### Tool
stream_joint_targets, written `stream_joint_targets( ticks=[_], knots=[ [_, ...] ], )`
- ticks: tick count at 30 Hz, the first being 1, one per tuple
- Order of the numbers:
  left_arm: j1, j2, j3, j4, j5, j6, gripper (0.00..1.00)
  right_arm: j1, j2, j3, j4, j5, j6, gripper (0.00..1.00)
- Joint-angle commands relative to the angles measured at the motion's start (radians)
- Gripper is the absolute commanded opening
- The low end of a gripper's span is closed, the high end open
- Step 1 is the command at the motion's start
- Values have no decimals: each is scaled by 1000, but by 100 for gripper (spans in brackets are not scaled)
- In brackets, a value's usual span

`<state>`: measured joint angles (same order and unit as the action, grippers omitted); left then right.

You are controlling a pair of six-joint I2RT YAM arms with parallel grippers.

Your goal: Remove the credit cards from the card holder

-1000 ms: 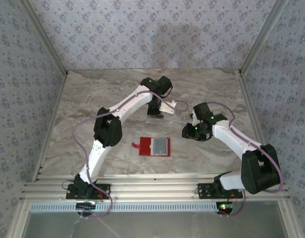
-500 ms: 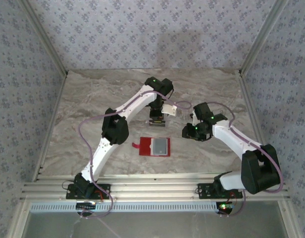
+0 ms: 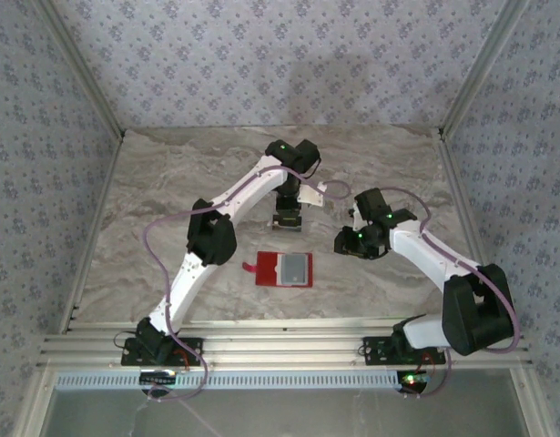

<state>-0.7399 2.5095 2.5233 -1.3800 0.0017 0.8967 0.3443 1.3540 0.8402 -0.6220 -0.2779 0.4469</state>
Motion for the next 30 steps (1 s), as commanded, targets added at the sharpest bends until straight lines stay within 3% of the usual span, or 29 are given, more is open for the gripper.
stream_joint_targets(
  ticks=[1, 7, 12, 19, 25, 30],
  knots=[
    [2, -6, 29, 34, -41, 7, 31, -4, 7, 23, -17, -9, -17, 35],
    [3, -33, 32, 52, 12, -78, 29, -1, -5, 30, -13, -10, -6, 35],
    [8, -128, -43, 142, 70, -285, 28, 16, -9, 30, 5, -21, 13, 34],
    [12, -313, -314, 315, 77, -708, 25, 34, -20, 23, 46, -58, 47, 34],
    [49, -511, -653, 594, 321, -1146, 26, 48, -39, -23, 133, -119, 119, 34],
    [49, -653, -911, 829, 354, -1482, 26, 75, -22, -50, 182, -129, 174, 35]
  ],
)
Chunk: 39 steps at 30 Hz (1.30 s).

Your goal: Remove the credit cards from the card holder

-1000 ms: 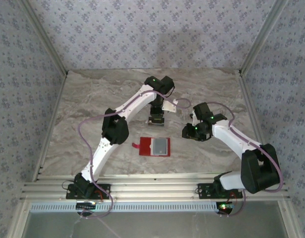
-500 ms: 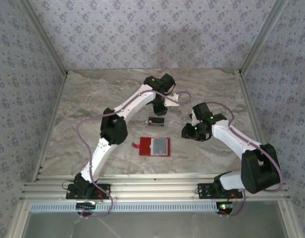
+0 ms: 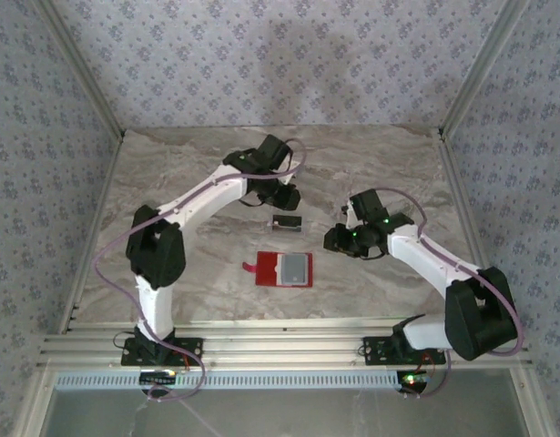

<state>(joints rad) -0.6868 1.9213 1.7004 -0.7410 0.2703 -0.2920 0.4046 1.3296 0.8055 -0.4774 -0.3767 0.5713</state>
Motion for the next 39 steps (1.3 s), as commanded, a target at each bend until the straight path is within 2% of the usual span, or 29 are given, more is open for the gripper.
stream_joint_targets(
  ticks=[1, 3, 7, 9, 12, 14, 19, 25, 29, 39],
  knots=[
    [-6, -82, -125, 220, 102, -341, 27, 22, 6, -21, 45, -28, 69, 35],
    [-21, -116, -192, 270, 147, -370, 27, 34, 14, -25, 60, -29, 88, 33],
    [-86, -174, -278, 264, 61, -336, 27, 50, 41, -26, 83, -30, 105, 23],
    [-104, -182, -315, 315, 125, -337, 24, 61, 62, -25, 90, -33, 108, 19],
    [-114, -196, -378, 372, 166, -408, 24, 88, 95, -21, 108, -34, 113, 15],
    [-116, -206, -412, 385, 171, -416, 24, 104, 119, -20, 120, -36, 114, 15],
    [-114, -258, -536, 449, 99, -509, 24, 126, 192, -14, 145, -38, 122, 14],
    [-124, -246, -628, 529, 119, -583, 23, 152, 251, 3, 160, -41, 120, 13],
    [-127, -240, -646, 523, 107, -599, 18, 155, 276, 0, 173, -44, 122, 13],
    [-159, -185, -635, 525, 137, -634, 14, 158, 326, 4, 141, -7, 101, 12]
  ],
)
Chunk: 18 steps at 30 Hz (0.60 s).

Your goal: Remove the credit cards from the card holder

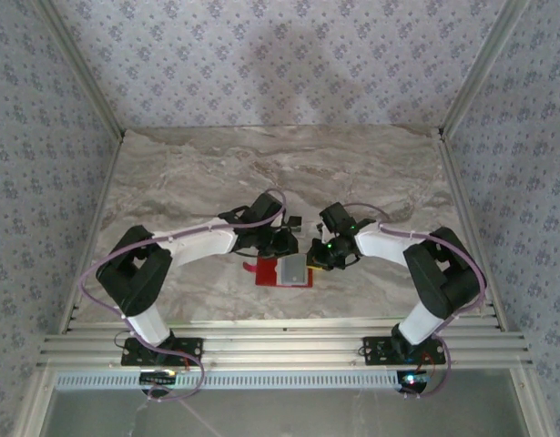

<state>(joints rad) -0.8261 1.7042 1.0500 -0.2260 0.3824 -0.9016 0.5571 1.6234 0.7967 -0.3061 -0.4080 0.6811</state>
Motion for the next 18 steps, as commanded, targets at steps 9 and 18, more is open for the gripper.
stream_joint_targets(
  ticks=[9, 18],
  knots=[
    [-39, 91, 21, 7, 54, -55, 12, 8, 41, 15, -45, 27, -15, 11],
    [-41, 147, 18, 44, 108, -63, 13, 8, 34, 21, -64, 35, -28, 9]
  ],
)
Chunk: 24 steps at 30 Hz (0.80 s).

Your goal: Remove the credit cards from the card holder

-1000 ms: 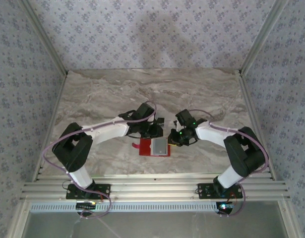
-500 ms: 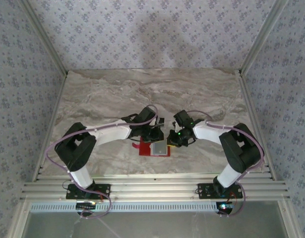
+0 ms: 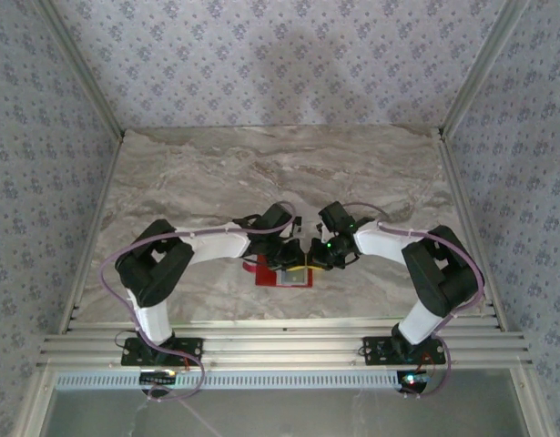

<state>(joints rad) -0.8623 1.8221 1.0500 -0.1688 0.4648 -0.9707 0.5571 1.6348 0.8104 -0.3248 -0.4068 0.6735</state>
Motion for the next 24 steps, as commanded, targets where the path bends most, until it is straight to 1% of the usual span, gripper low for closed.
stream_joint_targets(
  ticks=[1, 5, 7, 10, 13, 24],
  knots=[
    [-5, 42, 31, -40, 22, 18, 13, 7, 23, 7, -47, 34, -20, 9],
    [-9, 77, 51, -95, 10, 42, 15, 4, 24, 9, -49, 33, -24, 9],
    [-13, 92, 75, -157, -13, 72, 16, 1, 26, 10, -49, 33, -24, 9],
    [-29, 106, 135, -300, -101, 134, 19, -3, 28, 9, -51, 33, -26, 9],
    [-45, 112, 179, -400, -186, 170, 22, -6, 28, 9, -52, 33, -26, 9],
    [-101, 149, 304, -626, -397, 220, 31, -10, 30, 9, -60, 33, -35, 9]
  ],
)
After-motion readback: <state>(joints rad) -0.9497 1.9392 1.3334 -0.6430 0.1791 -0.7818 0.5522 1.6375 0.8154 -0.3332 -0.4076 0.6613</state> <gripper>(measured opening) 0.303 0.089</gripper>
